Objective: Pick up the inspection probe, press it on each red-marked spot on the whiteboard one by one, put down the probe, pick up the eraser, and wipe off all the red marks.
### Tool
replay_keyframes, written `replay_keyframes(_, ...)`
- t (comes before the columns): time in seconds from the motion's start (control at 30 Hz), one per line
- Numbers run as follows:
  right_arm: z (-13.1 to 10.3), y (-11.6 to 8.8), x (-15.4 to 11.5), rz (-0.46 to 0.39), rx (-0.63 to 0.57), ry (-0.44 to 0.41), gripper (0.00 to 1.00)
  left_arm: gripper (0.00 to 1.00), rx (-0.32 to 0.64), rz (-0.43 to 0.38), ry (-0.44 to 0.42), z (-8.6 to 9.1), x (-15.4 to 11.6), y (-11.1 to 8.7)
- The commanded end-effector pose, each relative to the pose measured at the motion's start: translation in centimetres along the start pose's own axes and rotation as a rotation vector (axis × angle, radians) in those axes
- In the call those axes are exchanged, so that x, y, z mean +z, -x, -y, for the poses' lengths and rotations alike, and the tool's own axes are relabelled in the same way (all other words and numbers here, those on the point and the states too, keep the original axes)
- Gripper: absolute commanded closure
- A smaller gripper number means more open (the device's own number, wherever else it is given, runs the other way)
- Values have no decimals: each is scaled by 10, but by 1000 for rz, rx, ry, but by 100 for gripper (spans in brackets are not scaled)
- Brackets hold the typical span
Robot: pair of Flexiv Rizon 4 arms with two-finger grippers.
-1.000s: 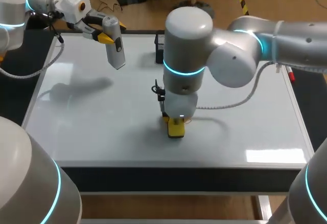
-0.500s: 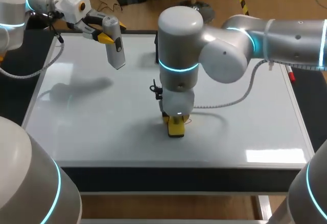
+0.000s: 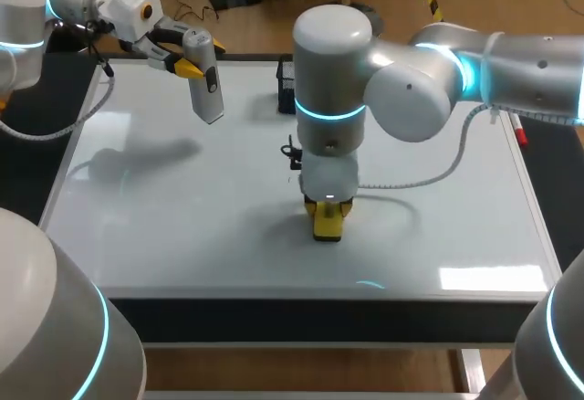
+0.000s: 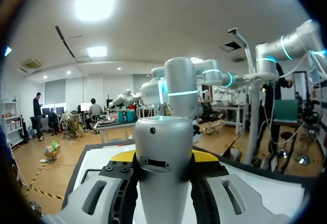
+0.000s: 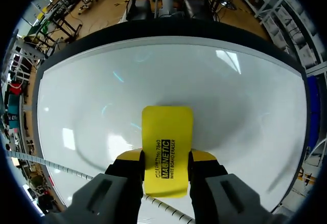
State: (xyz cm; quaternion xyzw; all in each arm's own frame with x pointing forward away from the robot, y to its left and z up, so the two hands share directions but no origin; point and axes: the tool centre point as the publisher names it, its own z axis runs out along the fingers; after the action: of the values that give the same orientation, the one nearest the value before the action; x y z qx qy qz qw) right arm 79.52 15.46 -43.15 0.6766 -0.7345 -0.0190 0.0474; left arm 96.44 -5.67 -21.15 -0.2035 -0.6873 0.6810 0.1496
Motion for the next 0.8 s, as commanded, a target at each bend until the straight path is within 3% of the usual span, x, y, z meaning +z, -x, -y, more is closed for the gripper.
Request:
replay_keyframes(0.03, 0, -27, 8, 11, 19, -6, 100, 100, -1, -5, -1, 1, -1, 1)
replay_keyframes(0.3, 2, -50, 6, 10, 74, -12, 100, 100, -1, -5, -1, 1, -1, 1)
replay_keyframes(0.6, 2, -57, -1, 11, 86, -24, 100, 100, -1, -5, -1, 1, -1, 1)
replay_keyframes(0.8, 1, -58, -39, 4, 28, -66, 100, 100, -1, -5, -1, 1, -1, 1)
